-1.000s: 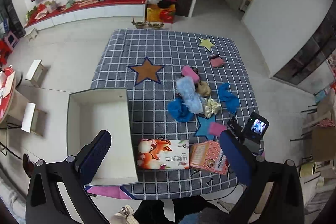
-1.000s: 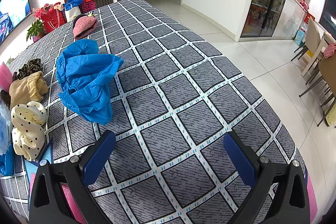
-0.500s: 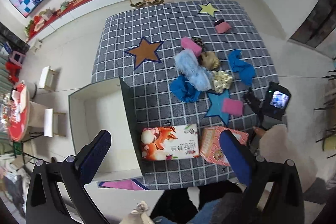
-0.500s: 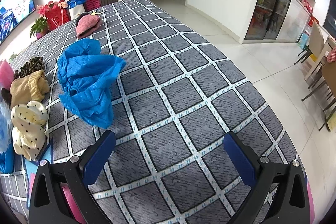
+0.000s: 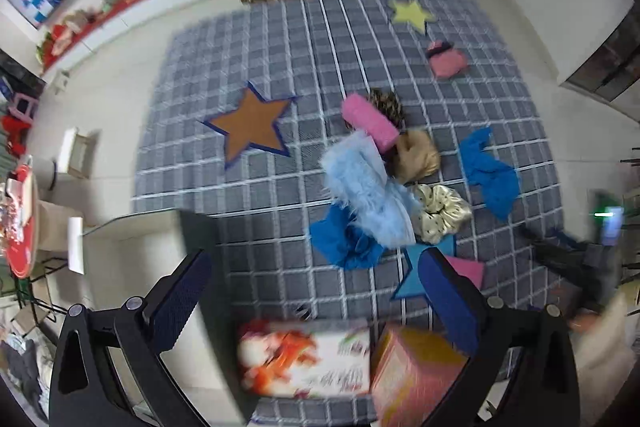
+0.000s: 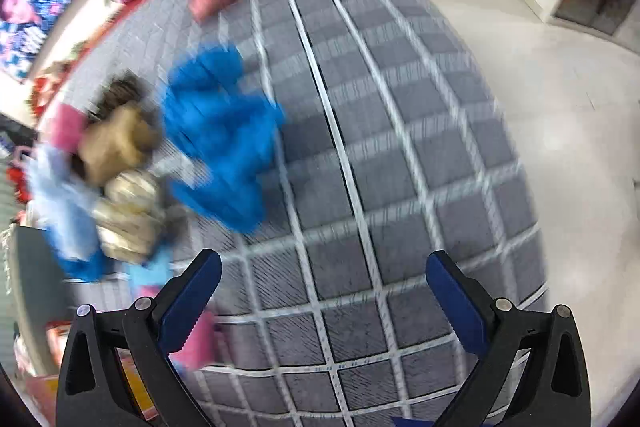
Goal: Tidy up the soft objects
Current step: 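Move both tools toward the pile of spilled soft items, then grasp the pink sponge with the left tool while the right tool grasps the knit hat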
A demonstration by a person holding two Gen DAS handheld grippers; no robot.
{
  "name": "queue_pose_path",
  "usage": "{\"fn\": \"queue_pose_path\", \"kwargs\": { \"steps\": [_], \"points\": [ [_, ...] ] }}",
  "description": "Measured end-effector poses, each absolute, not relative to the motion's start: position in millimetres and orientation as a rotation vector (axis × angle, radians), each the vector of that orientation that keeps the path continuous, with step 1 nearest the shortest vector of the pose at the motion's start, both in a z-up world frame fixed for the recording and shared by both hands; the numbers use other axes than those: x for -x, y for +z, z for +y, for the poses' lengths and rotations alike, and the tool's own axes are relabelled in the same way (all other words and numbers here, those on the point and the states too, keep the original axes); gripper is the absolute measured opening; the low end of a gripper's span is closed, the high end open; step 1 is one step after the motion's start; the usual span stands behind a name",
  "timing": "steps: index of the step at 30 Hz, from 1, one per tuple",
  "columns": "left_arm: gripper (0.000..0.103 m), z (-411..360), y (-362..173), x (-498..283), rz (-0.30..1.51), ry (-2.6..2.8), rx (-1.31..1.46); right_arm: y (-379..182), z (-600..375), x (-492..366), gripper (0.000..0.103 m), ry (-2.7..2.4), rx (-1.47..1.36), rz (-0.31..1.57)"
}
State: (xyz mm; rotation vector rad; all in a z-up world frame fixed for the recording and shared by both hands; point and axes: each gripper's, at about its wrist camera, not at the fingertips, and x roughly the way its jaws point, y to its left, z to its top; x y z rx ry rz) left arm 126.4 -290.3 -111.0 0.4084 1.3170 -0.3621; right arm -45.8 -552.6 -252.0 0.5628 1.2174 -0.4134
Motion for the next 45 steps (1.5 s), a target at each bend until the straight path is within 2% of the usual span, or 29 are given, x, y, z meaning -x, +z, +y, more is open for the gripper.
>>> {"fn": "queue_pose_path", "kwargs": {
  "steps": [4,10,13,17,21,25,31,34,37,38,39,40,41,43,44,45],
  "points": [
    [0.103,-311,-171,-154,1.38,-0.296,-0.44,-230,-563,2,0.103,-0.349,-0.443,1.198],
    [0.103,-340,-226,-172,1.468,-0.257,-0.503,-276,-553,-71,0.103,-0.288,-0.301,1.389],
    [0.103,-347,-223,-180,1.461,-0.229,-0.514,-284,-551,-84,0.103,-0.29,-0.27,1.441],
    [0.103,-343,-187,-202,1.389,-0.26,-0.43,-235,-585,-95,0.103,-0.251,-0.406,1.3],
    [0.103,-355,-188,-225,1.422,-0.274,-0.414,-209,-623,-172,0.103,-0.226,-0.417,1.277],
    [0.103,-362,-194,-253,1.482,-0.3,-0.316,-248,-635,-259,0.103,-0.256,-0.288,1.372],
    [0.103,-377,-240,-280,1.609,-0.226,-0.376,-307,-637,-309,0.103,-0.316,-0.265,1.514],
    [0.103,-373,-243,-281,1.632,-0.229,-0.316,-303,-640,-311,0.103,-0.33,-0.299,1.497],
    [0.092,-372,-235,-279,1.638,-0.237,-0.297,-301,-640,-312,0.103,-0.319,-0.298,1.493],
    [0.084,-375,-233,-279,1.656,-0.245,-0.301,-300,-640,-312,0.103,-0.319,-0.297,1.488],
    [0.073,-377,-230,-281,1.667,-0.252,-0.302,-310,-638,-317,0.103,-0.322,-0.293,1.484],
    [0.067,-380,-229,-281,1.687,-0.262,-0.309,-309,-639,-315,0.103,-0.323,-0.288,1.48],
    [0.039,-384,-234,-280,1.725,-0.264,-0.332,-307,-639,-314,0.103,-0.326,-0.287,1.476],
    [0.033,-396,-242,-282,1.782,-0.228,-0.35,-308,-635,-308,0.098,-0.326,-0.288,1.463],
    [0.032,-397,-241,-282,1.783,-0.197,-0.349,-304,-627,-306,0.084,-0.324,-0.279,1.447],
    [0.029,-396,-235,-283,1.778,-0.178,-0.308,-297,-624,-305,0.045,-0.312,-0.267,1.43]
  ]
}}
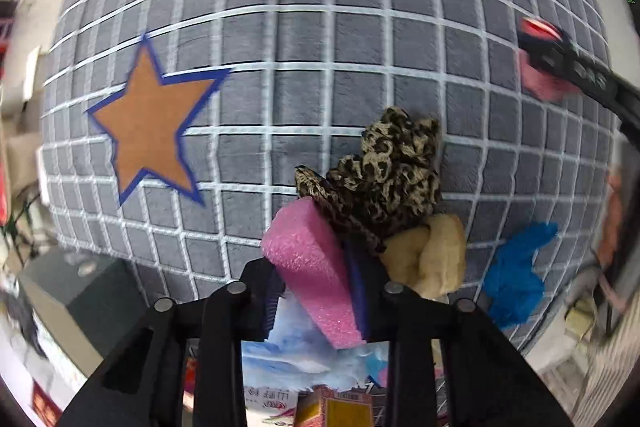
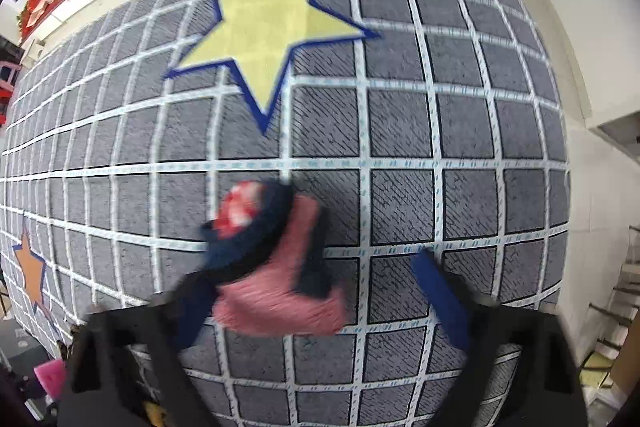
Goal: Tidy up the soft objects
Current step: 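Grasp the pink sponge with the left tool while the right tool grasps the knit hat, then carry the pink sponge and red-navy knit hat over the white box with both tools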
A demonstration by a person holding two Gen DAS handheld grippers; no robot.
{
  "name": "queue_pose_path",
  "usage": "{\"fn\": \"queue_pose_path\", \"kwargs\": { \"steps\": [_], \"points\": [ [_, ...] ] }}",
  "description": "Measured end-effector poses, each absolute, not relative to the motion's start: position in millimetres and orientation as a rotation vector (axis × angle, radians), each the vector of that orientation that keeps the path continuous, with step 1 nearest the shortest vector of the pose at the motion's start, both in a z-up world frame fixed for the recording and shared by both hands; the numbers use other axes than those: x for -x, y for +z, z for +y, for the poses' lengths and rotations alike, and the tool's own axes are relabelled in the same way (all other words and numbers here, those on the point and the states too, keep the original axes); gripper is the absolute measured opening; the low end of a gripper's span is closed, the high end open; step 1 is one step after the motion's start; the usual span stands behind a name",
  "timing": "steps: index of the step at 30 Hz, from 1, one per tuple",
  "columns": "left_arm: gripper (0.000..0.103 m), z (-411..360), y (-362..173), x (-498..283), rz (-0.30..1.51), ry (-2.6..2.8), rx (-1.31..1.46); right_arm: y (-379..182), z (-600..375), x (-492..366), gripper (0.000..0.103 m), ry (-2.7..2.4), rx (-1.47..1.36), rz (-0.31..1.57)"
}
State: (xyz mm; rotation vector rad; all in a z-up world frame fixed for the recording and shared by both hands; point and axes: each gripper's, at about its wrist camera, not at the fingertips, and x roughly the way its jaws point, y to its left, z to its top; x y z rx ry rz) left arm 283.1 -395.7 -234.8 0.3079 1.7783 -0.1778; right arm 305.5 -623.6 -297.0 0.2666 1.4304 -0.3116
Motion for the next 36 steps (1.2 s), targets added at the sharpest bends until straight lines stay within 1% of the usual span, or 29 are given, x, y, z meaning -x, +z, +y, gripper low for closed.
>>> {"fn": "queue_pose_path", "kwargs": {
  "steps": [1,2,3,5,8,11,15,16,19,22,27,32,36],
  "points": [
    [0.029,-394,-227,-283,1.768,-0.197,-0.256,-291,-619,-305,0.024,-0.296,-0.257,1.425],
    [0.028,-392,-214,-283,1.743,-0.244,-0.2,-286,-616,-304,0.024,-0.28,-0.271,1.434],
    [0.028,-392,-189,-280,1.672,-0.336,-0.144,-282,-614,-301,0.024,-0.262,-0.298,1.436],
    [0.028,-391,-155,-272,1.577,-0.388,-0.118,-275,-613,-292,0.024,-0.239,-0.335,1.429],
    [0.028,-386,-128,-270,1.545,-0.441,-0.052,-260,-610,-272,0.024,-0.235,-0.347,1.378],
    [0.028,-372,-118,-269,1.515,-0.395,-0.07,-243,-603,-244,0.024,-0.199,-0.402,1.332],
    [0.028,-353,-132,-245,1.455,-0.288,-0.196,-221,-573,-201,0.024,-0.19,-0.353,1.298],
    [0.028,-349,-139,-236,1.458,-0.275,-0.219,-218,-566,-191,0.024,-0.184,-0.337,1.297],
    [0.028,-332,-169,-214,1.539,-0.294,-0.218,-205,-537,-154,0.024,-0.186,-0.334,1.291],
    [0.028,-324,-178,-192,1.55,-0.297,-0.261,-196,-518,-125,0.024,-0.262,-0.253,1.296],
    [0.028,-305,-155,-165,1.509,-0.364,-0.317,-175,-493,-84,0.024,-0.323,-0.254,1.312],
    [0.028,-280,-108,-153,1.414,-0.396,-0.342,-143,-469,-63,0.024,-0.356,-0.218,1.284],
    [0.028,-248,-89,-148,1.373,-0.402,-0.316,-118,-443,-56,0.024,-0.353,-0.236,1.247]
  ]
}}
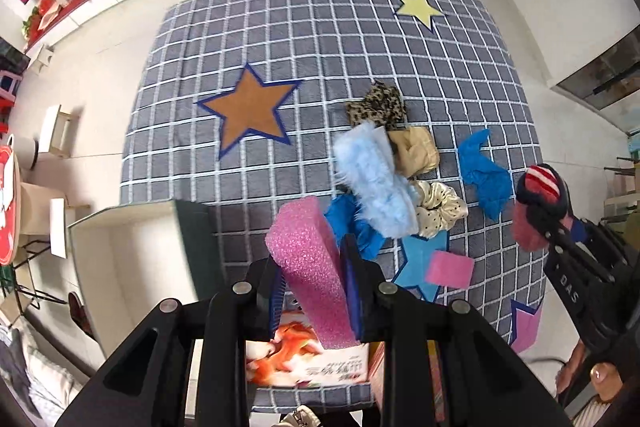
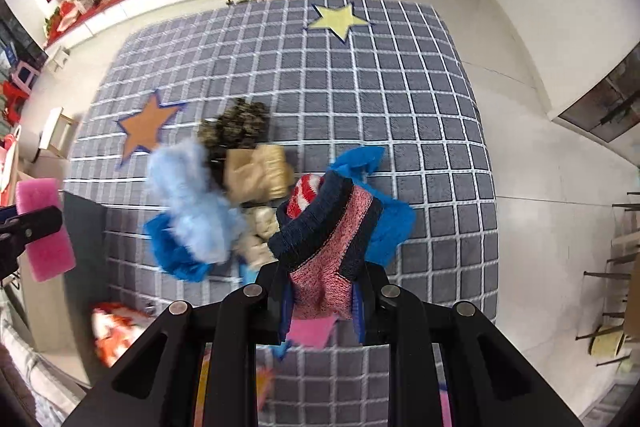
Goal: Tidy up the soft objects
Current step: 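Carry the pink sponge and red-navy knit hat over the white box with both tools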
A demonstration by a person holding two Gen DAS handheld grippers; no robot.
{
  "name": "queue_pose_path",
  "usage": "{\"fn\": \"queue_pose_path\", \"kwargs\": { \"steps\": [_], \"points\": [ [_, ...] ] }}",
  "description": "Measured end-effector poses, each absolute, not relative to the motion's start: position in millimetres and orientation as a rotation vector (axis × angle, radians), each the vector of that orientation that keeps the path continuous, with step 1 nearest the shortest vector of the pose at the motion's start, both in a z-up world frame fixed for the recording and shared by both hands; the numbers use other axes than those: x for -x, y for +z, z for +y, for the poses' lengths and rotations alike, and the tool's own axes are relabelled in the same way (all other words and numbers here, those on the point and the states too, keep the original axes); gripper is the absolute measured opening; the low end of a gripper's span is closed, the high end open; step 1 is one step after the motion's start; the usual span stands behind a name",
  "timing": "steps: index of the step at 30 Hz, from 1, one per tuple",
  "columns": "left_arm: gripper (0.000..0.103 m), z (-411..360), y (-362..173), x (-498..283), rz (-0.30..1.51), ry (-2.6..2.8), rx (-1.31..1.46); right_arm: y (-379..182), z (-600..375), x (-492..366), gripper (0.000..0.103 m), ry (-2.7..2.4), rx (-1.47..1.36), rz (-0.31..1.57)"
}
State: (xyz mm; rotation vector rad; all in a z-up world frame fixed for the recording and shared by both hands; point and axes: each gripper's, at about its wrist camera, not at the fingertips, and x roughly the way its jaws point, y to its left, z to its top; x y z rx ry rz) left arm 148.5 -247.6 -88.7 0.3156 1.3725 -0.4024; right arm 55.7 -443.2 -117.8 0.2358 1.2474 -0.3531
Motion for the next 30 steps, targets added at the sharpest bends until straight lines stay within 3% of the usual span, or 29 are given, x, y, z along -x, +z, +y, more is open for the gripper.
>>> {"fn": "queue_pose_path", "kwargs": {
  "steps": [17,30],
  "points": [
    [0.028,-63,-103,-130,1.361,-0.212,-0.211,-53,-308,-49,0.024,-0.337,-0.133,1.145],
    [0.028,57,-167,-135,1.447,-0.01,-0.085,-73,-183,-94,0.024,-0.085,-0.051,1.22]
  ]
}}
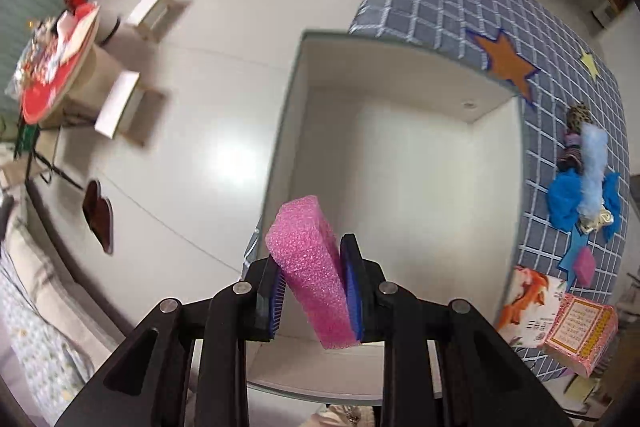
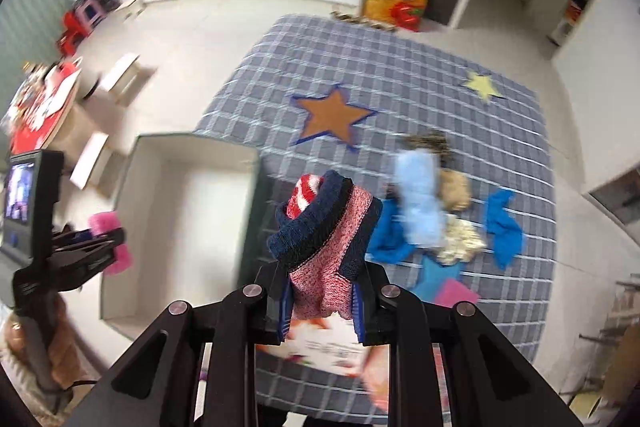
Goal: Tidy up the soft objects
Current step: 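Carry the pink sponge and red-navy knit hat over the white box with both tools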
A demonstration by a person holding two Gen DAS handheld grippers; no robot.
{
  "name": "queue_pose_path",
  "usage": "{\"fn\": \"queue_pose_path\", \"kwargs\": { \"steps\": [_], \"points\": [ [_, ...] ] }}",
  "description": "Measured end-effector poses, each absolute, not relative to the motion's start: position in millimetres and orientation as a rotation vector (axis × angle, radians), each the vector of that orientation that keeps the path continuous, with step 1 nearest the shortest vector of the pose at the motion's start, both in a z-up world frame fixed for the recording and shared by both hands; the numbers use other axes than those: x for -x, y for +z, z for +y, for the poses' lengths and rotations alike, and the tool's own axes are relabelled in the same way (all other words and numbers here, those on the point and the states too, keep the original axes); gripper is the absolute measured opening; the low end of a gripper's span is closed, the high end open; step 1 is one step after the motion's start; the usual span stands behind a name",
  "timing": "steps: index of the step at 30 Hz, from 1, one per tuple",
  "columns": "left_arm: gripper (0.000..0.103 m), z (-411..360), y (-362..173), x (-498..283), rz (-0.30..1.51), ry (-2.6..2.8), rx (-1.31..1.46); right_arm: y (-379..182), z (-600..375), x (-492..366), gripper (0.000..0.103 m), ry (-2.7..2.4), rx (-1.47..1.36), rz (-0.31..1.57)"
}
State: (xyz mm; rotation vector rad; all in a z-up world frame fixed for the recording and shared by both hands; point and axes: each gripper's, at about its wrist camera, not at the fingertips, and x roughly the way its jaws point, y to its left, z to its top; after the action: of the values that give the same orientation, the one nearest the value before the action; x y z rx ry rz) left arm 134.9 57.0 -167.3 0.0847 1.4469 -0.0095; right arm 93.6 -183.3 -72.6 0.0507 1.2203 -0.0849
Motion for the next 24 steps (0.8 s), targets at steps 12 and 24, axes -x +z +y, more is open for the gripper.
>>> {"fn": "queue_pose_path", "kwargs": {
  "steps": [12,24],
  "points": [
    [0.028,59,-180,-103,1.445,-0.175,-0.064,-135,-104,-139,0.024,0.104,-0.068,1.361],
    [0.028,48,-212,-92,1.499,-0.218,-0.01,-204,-72,-171,0.024,0.147,-0.012,1.452]
  ]
}}
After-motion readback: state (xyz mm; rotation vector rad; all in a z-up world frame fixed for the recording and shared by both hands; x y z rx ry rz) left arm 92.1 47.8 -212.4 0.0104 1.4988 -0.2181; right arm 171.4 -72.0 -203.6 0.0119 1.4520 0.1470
